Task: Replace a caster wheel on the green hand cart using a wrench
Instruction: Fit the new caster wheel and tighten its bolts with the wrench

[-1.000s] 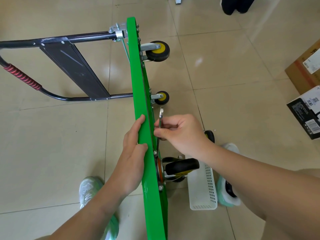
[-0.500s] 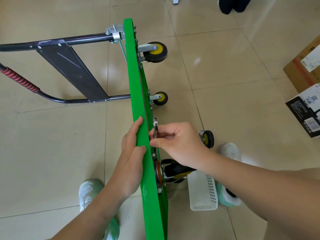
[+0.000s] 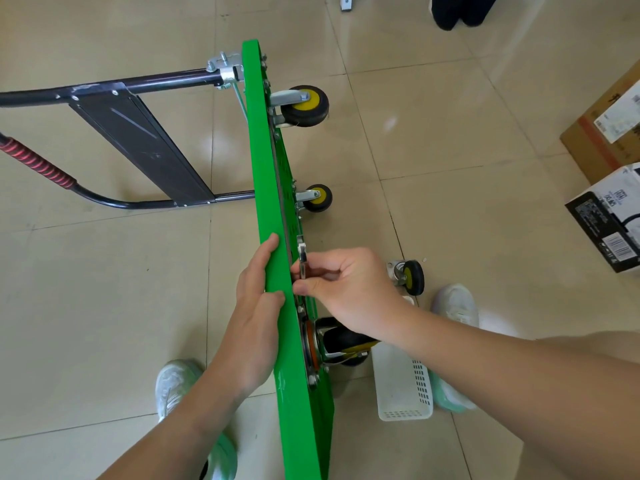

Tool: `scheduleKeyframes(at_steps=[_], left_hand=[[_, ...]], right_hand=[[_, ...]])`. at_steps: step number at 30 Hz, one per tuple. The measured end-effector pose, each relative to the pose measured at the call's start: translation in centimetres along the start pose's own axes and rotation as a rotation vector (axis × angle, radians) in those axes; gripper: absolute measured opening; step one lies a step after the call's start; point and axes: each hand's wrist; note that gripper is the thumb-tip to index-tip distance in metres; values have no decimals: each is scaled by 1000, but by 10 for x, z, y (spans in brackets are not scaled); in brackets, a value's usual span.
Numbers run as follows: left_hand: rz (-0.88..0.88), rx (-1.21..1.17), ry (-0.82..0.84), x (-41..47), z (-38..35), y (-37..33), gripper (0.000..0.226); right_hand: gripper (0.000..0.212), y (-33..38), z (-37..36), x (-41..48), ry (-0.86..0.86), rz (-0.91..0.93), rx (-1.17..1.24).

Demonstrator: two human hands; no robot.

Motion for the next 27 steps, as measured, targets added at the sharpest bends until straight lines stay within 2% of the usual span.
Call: scheduleKeyframes(at_steps=[8, 11, 15, 22, 24, 27], left_hand=[[-28, 37, 2, 5, 2, 6, 76], [-13, -5, 0, 5, 2, 7, 75], [-20, -5, -10, 5, 2, 8, 77], [-55, 53, -1, 5, 1, 7, 74], [-44, 48, 3, 4, 3, 7, 75], [-46, 45, 23, 5, 4, 7, 74]], right_hand=[[39, -11, 3, -1, -46, 46, -20], [29, -13, -2, 4, -16, 15, -57], [27, -13, -3, 2, -44, -8, -44], [46, -6, 2, 21, -14, -39, -55], [40, -3, 3, 23, 16, -42, -86], [17, 3, 9, 25, 39, -52, -77]])
Point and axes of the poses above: each hand's wrist, its own x-axis towards the middle knuckle, its own z-axis out of the back of the hand, y = z × x, and after that the axes turned 12 degrees about -x, right-handed
